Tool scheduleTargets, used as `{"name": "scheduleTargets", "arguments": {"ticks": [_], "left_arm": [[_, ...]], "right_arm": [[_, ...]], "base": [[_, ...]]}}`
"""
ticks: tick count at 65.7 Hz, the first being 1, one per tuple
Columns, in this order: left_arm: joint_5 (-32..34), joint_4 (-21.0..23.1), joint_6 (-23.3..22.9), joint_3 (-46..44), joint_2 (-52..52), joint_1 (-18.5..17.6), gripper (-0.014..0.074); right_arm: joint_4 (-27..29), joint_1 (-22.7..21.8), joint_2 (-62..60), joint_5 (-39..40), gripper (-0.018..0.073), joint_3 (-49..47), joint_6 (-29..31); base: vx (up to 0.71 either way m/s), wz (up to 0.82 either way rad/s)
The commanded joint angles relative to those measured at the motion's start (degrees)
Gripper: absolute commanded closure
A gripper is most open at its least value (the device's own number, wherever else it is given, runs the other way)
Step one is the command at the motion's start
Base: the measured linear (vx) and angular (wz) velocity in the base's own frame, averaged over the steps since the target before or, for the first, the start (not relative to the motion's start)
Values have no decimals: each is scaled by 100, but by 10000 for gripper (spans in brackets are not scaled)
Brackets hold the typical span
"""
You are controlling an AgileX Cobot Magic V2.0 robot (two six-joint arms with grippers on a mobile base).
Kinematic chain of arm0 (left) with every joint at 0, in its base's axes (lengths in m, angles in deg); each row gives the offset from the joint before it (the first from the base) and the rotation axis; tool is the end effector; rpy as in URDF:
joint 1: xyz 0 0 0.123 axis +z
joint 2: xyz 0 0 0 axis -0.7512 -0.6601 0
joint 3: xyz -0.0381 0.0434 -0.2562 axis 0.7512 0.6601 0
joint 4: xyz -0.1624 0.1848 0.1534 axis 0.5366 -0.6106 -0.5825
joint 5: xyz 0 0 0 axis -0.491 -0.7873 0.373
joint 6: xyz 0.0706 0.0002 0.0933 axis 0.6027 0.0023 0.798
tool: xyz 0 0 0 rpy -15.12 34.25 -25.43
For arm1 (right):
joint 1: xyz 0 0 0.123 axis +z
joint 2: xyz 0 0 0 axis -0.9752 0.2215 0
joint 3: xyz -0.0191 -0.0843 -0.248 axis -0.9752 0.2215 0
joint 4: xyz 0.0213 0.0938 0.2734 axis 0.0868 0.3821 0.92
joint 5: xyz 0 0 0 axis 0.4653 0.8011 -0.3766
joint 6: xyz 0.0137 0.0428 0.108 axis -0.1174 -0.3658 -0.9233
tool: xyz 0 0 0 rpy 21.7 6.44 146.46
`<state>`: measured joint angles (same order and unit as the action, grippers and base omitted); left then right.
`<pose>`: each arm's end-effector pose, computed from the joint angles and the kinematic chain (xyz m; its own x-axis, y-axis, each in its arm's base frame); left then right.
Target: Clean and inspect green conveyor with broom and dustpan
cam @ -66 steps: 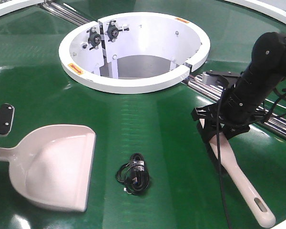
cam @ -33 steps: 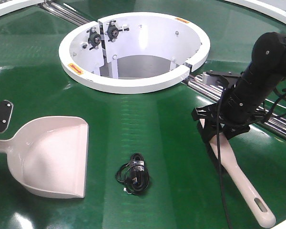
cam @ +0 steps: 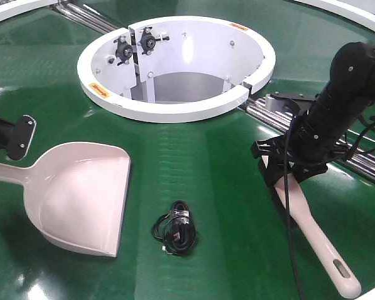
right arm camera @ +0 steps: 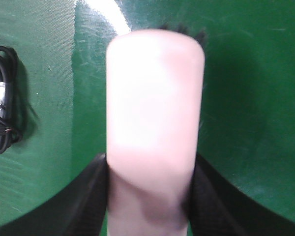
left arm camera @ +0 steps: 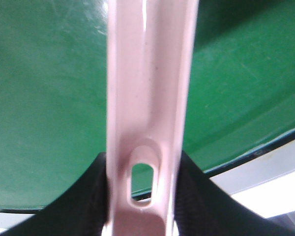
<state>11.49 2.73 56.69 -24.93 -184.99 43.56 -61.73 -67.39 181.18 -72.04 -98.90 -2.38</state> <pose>0.3768 0.0122 0.2058 -0.0828 0.9238 0.3738 0.9883 0.0280 0.1497 0.3758 0.0886 0.1964 -0.9848 -0.1519 -0.0841 -0.1660 0.9656 0.2000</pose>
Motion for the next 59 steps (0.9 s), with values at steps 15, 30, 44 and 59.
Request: {"name": "scheduleTargets", "arguments": {"ticks": [15,30,44,59], "left_arm": [[-109,239,-316,-185,202,-316,620],[-109,612,-433,-173,26,-438,620],[-109,627,-469,-167,-109,-634,620],[-109,623,-475,-167,-199,-837,620]], "right_arm": [[98,-26,-286,-322,564,-158,13],[98,-26,-286,-322,564,-158,13],[107,-26,-286,-322,564,-158,14],[106,-26,-286,-322,564,-158,14]], "base": [[0,0],[0,0],[0,0],[0,0]]}}
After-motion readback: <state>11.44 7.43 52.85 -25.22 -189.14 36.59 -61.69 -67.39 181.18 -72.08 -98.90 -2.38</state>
